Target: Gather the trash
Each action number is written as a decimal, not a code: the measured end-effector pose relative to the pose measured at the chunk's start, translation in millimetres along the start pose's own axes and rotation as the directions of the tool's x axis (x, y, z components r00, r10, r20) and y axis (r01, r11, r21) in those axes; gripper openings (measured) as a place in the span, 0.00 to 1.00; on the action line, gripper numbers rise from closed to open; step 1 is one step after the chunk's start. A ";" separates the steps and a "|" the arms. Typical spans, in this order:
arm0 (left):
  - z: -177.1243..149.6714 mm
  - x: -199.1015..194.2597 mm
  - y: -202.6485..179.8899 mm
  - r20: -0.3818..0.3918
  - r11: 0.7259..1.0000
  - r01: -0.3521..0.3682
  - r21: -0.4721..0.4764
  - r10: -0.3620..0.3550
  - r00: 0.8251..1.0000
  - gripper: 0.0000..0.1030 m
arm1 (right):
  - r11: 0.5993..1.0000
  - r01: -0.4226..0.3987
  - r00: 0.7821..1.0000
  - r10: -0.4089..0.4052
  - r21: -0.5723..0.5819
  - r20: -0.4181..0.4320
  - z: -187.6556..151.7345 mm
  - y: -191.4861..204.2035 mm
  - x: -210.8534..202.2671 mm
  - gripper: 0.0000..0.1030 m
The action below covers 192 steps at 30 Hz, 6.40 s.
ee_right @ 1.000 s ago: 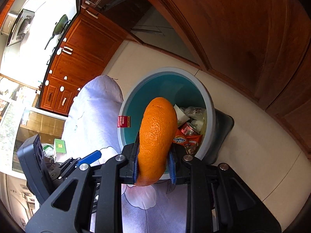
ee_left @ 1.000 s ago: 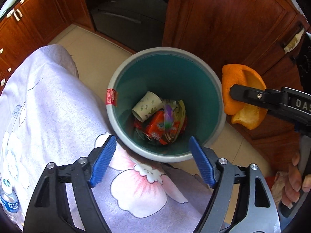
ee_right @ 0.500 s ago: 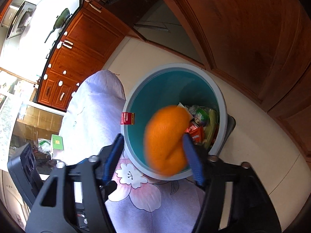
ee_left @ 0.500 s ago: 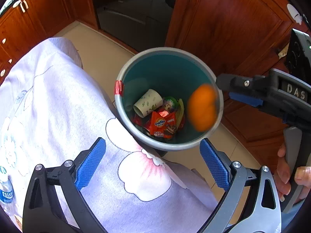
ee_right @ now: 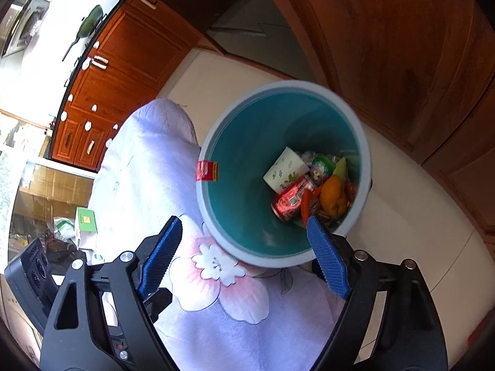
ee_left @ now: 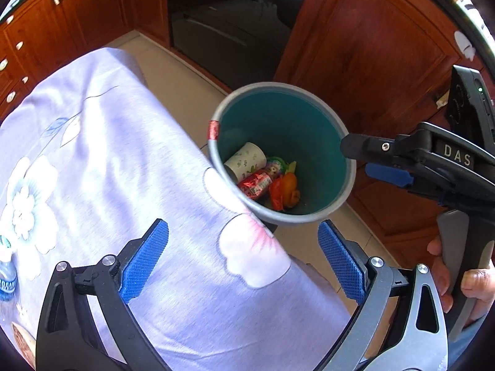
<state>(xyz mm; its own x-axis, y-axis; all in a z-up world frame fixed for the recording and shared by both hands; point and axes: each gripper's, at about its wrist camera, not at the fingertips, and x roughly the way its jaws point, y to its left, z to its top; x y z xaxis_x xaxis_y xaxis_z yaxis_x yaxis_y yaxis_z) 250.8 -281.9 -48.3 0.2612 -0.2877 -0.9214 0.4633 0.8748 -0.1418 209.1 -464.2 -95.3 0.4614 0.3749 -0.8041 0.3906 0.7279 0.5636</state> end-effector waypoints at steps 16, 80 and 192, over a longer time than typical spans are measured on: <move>-53.4 -60.3 54.8 0.085 0.994 -0.005 -0.106 0.014 0.996 0.95 | 0.992 -0.007 1.000 0.005 -0.127 -0.018 -41.0 67.7 -7.1 0.77; -134.1 -109.4 239.8 0.160 0.952 0.127 -0.280 -0.084 0.984 0.48 | 0.922 -0.120 0.956 0.008 -0.367 -0.292 -116.5 284.0 129.9 0.77; 61.2 87.9 -42.4 -0.086 0.981 -0.119 0.151 0.133 0.987 0.17 | 0.999 -0.048 0.998 0.048 0.013 0.029 34.8 -59.5 2.0 0.61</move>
<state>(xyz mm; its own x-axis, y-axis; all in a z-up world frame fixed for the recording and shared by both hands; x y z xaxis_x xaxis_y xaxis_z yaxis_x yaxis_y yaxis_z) 305.9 -368.1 -101.2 0.2469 -0.1346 -0.9597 0.5515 0.8338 0.0250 214.5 -526.7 -123.9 0.5026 0.3925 -0.7703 0.3781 0.7015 0.6041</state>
